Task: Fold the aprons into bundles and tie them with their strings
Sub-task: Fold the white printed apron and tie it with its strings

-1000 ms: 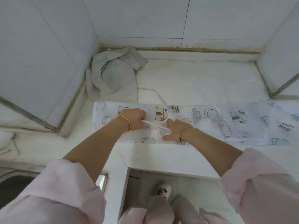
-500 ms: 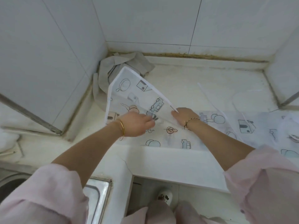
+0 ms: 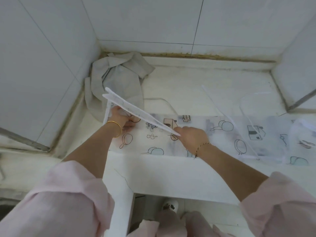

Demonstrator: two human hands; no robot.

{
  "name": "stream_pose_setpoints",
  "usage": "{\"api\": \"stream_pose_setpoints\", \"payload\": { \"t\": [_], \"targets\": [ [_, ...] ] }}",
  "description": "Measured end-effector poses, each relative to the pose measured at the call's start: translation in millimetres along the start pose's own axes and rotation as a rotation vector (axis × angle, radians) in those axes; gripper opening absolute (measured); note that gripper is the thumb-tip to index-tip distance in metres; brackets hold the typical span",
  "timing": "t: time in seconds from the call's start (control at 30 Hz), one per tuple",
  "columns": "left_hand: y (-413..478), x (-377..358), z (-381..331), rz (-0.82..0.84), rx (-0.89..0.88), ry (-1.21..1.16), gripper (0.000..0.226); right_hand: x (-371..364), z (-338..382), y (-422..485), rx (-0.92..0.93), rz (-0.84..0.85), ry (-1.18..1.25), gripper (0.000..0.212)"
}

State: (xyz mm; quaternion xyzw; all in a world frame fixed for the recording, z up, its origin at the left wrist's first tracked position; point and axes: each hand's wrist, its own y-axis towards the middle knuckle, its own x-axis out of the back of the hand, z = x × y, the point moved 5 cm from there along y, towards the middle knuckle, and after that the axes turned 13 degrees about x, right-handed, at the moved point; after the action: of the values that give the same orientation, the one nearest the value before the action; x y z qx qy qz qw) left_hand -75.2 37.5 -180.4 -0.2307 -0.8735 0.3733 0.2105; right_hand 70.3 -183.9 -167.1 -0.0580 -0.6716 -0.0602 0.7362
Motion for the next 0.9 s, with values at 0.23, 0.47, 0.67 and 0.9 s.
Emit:
{"api": "stream_pose_setpoints", "payload": {
  "t": [0.23,0.47,0.67,0.9],
  "targets": [
    [-1.6,39.4,-6.8,0.101,0.239,-0.612,0.051,-9.3,15.4,0.7,0.124,0.095,-0.146,0.037],
    [-2.4,78.8,-36.9,0.114,0.304,-0.103,0.085,-20.0,22.5,-9.4,0.246,0.171,-0.148,0.053],
    [11.3,86.0,-34.8,-0.208,0.161,0.36,0.031,-29.6,26.2,-9.9,0.28,0.165,-0.213,0.055],
    [5.9,74.0,-36.5,-0.518,-0.089,0.68,0.036,-27.5,29.3,-16.1,0.388,0.126,-0.192,0.055]
  ]
}}
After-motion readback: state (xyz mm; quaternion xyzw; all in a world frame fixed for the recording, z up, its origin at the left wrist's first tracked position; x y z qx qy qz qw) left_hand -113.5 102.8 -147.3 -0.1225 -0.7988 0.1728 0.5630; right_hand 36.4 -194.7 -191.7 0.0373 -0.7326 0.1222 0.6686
